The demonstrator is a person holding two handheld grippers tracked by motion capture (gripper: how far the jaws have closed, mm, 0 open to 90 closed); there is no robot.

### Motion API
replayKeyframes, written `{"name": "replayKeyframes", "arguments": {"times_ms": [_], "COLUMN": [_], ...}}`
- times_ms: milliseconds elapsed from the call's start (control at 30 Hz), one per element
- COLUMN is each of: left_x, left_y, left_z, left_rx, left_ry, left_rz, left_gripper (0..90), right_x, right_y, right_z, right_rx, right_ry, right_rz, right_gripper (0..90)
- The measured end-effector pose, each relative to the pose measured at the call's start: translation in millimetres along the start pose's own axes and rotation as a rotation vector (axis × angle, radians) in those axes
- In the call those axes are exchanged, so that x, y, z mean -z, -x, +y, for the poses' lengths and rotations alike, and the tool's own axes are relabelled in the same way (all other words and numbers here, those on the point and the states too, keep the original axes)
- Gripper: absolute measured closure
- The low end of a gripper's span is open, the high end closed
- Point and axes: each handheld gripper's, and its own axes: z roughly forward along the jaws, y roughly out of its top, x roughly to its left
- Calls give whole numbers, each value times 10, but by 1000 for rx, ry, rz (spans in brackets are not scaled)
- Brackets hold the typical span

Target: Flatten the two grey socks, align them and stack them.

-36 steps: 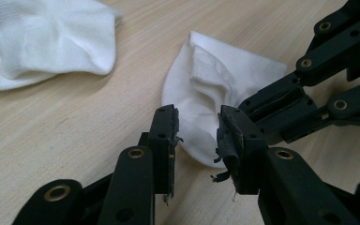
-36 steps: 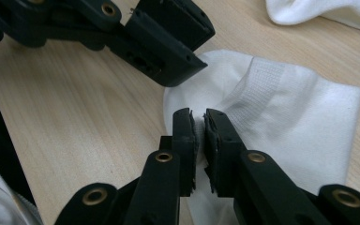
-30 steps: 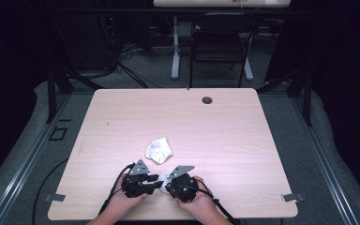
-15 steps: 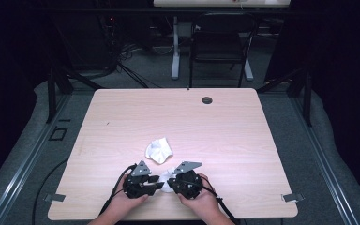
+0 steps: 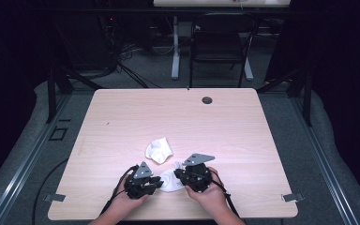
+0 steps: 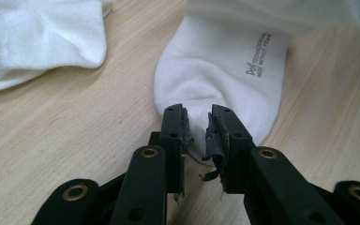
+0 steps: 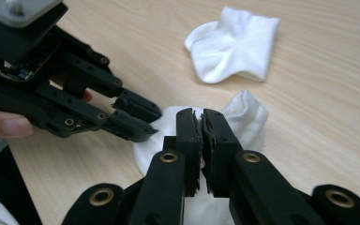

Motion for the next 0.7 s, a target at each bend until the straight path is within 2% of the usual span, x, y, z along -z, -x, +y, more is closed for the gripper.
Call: {"name": "replayKeyframes", "arguments": {"times_ms": [233, 333, 433, 567, 633, 700], "left_x": [3, 4, 2, 8, 6, 10], "left_y": [-16, -23, -26, -47, -49, -59], "left_z": [-1, -1, -1, -1, -3, -4], "left_rx": [-3, -2, 1, 7, 10, 11], "left_ry": [0, 0, 2, 0, 4, 3], "left_rz": [3, 5, 7, 9, 13, 15], "left_gripper": [776, 780, 783, 785, 785, 785], "right_x": [205, 301, 316, 323, 317, 304], "right_y": [144, 241, 275, 314, 321, 339], "right_z": [20, -17, -43, -131, -148, -219], "right_rx": [-10, -40, -46, -38, -40, -64], "right_ry": [18, 30, 28, -9, -8, -14], "right_rz": [-48, -67, -75, -99, -98, -109], "right_gripper": [860, 860, 860, 860, 860, 860]}}
